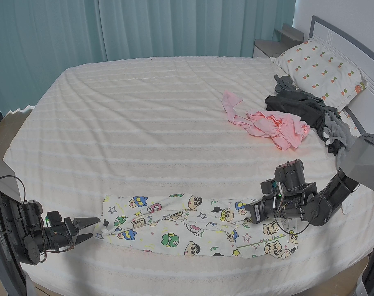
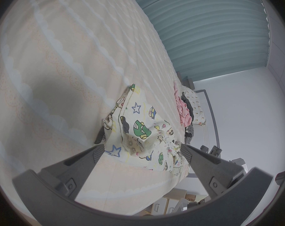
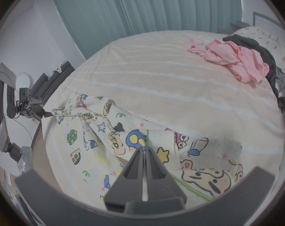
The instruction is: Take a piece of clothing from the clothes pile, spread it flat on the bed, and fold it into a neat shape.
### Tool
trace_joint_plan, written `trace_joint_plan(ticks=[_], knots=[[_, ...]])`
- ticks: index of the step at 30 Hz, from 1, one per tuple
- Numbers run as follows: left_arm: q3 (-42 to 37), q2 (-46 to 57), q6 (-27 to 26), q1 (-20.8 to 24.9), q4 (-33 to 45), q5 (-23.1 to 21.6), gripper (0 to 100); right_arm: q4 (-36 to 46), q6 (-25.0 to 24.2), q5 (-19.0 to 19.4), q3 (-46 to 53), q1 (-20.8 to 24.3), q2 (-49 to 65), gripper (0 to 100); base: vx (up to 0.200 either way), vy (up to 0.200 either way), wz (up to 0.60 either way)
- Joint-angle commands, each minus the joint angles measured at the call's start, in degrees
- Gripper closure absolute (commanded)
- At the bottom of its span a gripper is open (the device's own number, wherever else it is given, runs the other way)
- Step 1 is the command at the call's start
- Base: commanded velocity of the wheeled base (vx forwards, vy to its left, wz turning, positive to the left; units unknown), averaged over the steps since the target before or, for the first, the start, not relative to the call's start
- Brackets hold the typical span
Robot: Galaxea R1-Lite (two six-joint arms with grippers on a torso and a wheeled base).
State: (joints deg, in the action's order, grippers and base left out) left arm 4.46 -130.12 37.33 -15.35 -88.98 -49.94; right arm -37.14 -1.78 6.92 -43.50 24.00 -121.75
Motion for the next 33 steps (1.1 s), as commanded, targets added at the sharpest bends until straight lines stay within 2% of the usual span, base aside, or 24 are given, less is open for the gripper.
trace_joint_plan(ticks=[1,7,8,15,16,19,21,22,24,25,26,27,29,31,33], knots=[[0.0,0.0,0.0,0.0,-0.2,0.0,0,-4.5,0.6,0.7,4.4,1.2,1.2,100,0.0,0.0,0.0],[-0.2,0.0,0.0,0.0,-0.2,0.0,0,-6.1,4.0,5.4,8.2,0.3,0.7,100,0.0,0.0,0.0],[-0.2,0.0,0.0,0.0,-0.2,0.0,0,-6.1,4.3,5.6,8.6,0.0,0.5,0,0.0,0.0,0.0],[-0.2,0.0,-0.1,0.0,-0.2,0.0,0,-6.4,4.3,8.5,10.0,-0.9,1.2,0,0.0,0.0,0.0],[0.0,0.5,-0.6,0.1,-0.2,0.4,0,-7.1,4.2,10.3,11.2,-1.9,3.5,0,0.0,0.0,0.0],[0.6,1.7,-0.7,0.2,-0.2,1.5,0,-8.6,3.6,10.7,13.1,-3.1,6.3,0,0.0,0.0,0.0],[2.3,4.4,1.4,4.2,-0.2,9.3,0,-11.7,2.2,10.6,17.3,-4.8,10.8,0,0.0,0.0,0.0],[4.2,4.4,3.5,7.3,-0.2,15.6,0,-13.7,0.6,10.7,19.8,-5.5,13.1,0,0.0,0.0,0.0],[7.9,4.1,5.7,12.5,0.2,25.2,0,-17.3,-2.8,10.6,24.1,-6.5,17.0,0,0.0,0.0,0.0],[9.6,3.6,5.6,14.5,0.8,28.1,0,-19.3,-4.6,10.6,26.2,-6.9,18.7,0,0.0,0.0,0.0],[9.6,3.6,5.6,14.5,0.8,28.1,0,-19.3,-4.6,10.6,26.2,-6.9,18.7,0,0.0,0.0,0.0],[12.9,3.1,3.9,16.5,3.8,28.8,0,-23.4,-8.2,10.2,30.9,-7.7,22.3,0,0.0,0.0,0.0],[17.3,3.6,1.7,17.7,10.9,28.7,0,-27.5,-10.9,10.1,35.8,-8.8,25.2,0,0.0,0.0,0.0],[25.2,5.7,0.9,18.8,25.9,29.6,0,-31.5,-12.4,10.4,41.2,-9.9,27.4,0,0.0,0.0,0.0],[30.3,6.6,0.6,19.0,36.5,31.1,0,-33.4,-12.6,10.6,43.5,-10.5,28.1,0,0.0,0.0,0.0]])
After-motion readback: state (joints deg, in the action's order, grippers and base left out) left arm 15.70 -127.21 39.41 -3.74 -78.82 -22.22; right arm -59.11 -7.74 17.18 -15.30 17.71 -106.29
